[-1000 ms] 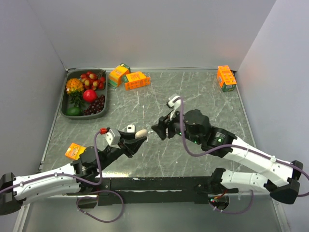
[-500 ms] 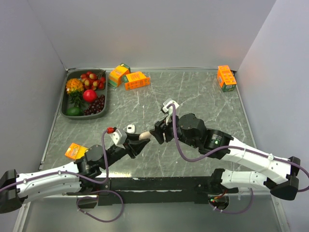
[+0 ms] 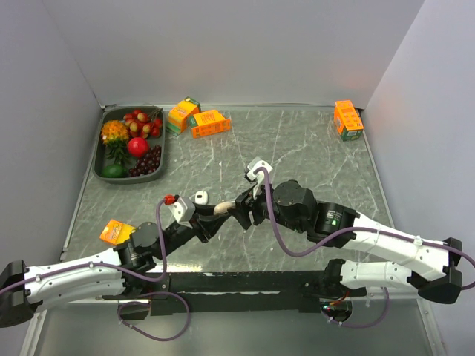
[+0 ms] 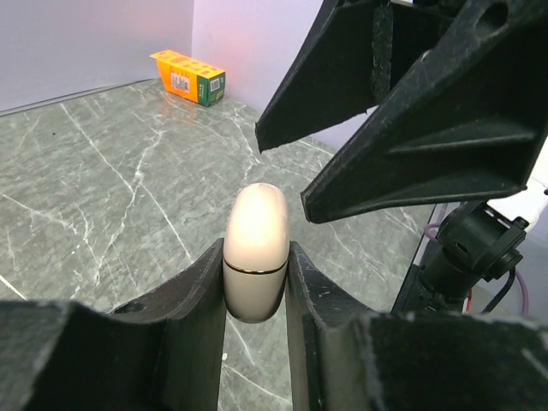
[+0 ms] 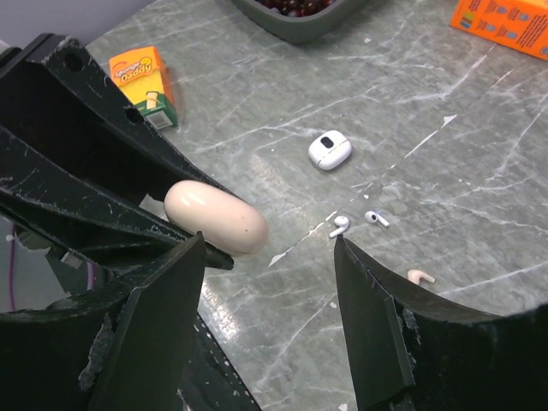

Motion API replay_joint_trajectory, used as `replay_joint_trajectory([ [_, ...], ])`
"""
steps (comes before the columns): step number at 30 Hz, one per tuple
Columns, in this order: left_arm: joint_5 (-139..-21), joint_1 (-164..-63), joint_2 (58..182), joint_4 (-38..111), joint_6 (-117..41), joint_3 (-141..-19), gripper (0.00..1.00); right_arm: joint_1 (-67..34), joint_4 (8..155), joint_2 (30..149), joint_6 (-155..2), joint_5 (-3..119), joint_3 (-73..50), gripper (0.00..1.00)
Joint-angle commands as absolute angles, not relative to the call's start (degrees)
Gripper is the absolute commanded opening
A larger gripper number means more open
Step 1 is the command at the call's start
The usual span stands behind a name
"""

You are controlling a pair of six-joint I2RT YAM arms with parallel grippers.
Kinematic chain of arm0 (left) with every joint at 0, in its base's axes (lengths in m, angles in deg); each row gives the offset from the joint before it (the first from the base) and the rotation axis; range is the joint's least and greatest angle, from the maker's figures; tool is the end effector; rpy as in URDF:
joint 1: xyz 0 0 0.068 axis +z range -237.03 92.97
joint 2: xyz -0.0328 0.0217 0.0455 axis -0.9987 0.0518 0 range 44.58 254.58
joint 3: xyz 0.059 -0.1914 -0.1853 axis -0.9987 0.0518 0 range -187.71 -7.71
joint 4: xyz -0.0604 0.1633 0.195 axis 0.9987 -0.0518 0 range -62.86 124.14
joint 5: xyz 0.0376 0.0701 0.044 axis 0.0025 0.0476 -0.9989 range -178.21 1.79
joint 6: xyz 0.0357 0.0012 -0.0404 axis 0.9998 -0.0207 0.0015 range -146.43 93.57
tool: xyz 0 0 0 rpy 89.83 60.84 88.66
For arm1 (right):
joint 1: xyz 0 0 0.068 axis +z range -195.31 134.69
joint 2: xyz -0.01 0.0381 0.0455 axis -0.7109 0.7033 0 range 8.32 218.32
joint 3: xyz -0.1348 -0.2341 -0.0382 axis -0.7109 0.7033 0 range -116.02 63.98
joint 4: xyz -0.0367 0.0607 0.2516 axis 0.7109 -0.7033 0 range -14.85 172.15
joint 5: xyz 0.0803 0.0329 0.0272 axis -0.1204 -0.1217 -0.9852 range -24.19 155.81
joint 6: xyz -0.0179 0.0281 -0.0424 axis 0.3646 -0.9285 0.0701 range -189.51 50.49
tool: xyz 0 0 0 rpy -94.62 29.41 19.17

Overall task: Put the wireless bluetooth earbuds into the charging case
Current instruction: Open the charging case.

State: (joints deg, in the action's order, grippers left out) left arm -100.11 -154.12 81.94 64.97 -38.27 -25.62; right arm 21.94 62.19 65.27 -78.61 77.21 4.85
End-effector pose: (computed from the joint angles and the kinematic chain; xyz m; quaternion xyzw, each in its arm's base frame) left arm 0.0720 -0.1517 0.2703 0.2212 0.5954 -0.4385 0.6358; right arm 0.0925 0.2023 0.3707 -0.3396 0.7310 0.2994 0.5106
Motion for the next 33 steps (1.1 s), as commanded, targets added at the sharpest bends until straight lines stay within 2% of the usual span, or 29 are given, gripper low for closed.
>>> replay_joint_trajectory([
  [1,-99.99,-154.09,81.93,68.06,-39.18,-28.36,0.01,22.55,61.76,64.91,-78.74,78.38,3.07,0.7],
  [33,-94.81,-154.27,81.49,70.17,-37.15,-26.6,0.01,22.55,60.09,70.1,-78.04,82.95,-2.9,0.71],
])
